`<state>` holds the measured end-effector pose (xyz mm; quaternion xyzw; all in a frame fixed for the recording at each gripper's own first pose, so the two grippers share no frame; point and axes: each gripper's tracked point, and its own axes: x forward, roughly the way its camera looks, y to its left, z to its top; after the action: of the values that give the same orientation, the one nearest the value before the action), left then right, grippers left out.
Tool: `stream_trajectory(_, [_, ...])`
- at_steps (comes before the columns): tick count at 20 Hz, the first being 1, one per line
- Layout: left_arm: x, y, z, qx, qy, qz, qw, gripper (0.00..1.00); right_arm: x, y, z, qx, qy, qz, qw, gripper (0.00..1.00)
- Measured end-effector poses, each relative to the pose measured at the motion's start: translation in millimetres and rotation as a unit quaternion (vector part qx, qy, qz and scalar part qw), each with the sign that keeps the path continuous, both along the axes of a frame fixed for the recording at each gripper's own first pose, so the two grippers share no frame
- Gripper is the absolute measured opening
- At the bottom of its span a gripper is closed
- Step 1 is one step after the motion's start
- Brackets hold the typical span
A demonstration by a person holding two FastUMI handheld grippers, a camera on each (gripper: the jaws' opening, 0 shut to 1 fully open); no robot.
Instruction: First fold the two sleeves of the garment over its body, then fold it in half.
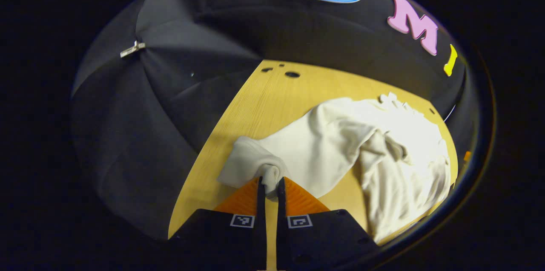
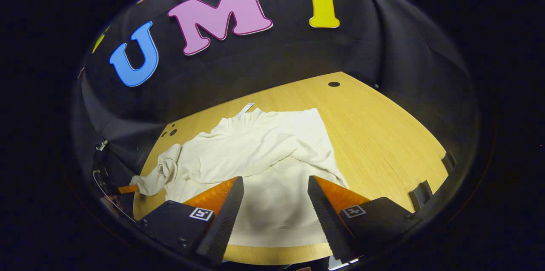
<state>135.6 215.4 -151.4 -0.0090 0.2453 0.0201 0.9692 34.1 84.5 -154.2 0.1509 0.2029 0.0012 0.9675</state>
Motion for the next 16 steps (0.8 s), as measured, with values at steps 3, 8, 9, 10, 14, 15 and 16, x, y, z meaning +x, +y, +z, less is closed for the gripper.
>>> stream_trajectory(3, [1.7, -55.4, 50.6, -0.001, -0.052, -0.045, 0.998, 0.14, -8.1, -15.3, -12.5, 0.002, 0.010, -0.007, 1.000, 0.93])
stream_trajectory(8, [6.4, -151.4, 102.0, -0.020, -0.101, -0.104, 0.989, 0.13, -19.6, -39.6, -20.9, 0.013, 0.016, -0.014, 1.000, 0.93])
stream_trajectory(9, [7.5, -171.0, 105.4, -0.024, -0.103, -0.113, 0.988, 0.14, -21.4, -44.7, -20.5, 0.015, 0.015, -0.016, 1.000, 0.94])
stream_trajectory(10, [9.8, -188.0, 108.2, -0.027, -0.104, -0.121, 0.987, 0.13, -22.0, -49.5, -19.9, 0.017, 0.013, -0.018, 1.000, 0.94])
stream_trajectory(14, [18.2, -247.6, 114.3, -0.034, -0.111, -0.144, 0.983, 0.14, -26.6, -71.1, -17.5, 0.022, 0.009, -0.020, 1.000, 0.94])
stream_trajectory(15, [19.3, -262.8, 113.5, -0.037, -0.111, -0.150, 0.982, 0.13, -27.9, -76.0, -17.5, 0.021, 0.009, -0.018, 1.000, 0.93])
stream_trajectory(16, [22.1, -276.0, 109.9, -0.040, -0.110, -0.155, 0.981, 0.17, -28.0, -80.4, -17.9, 0.019, 0.009, -0.016, 1.000, 0.93])
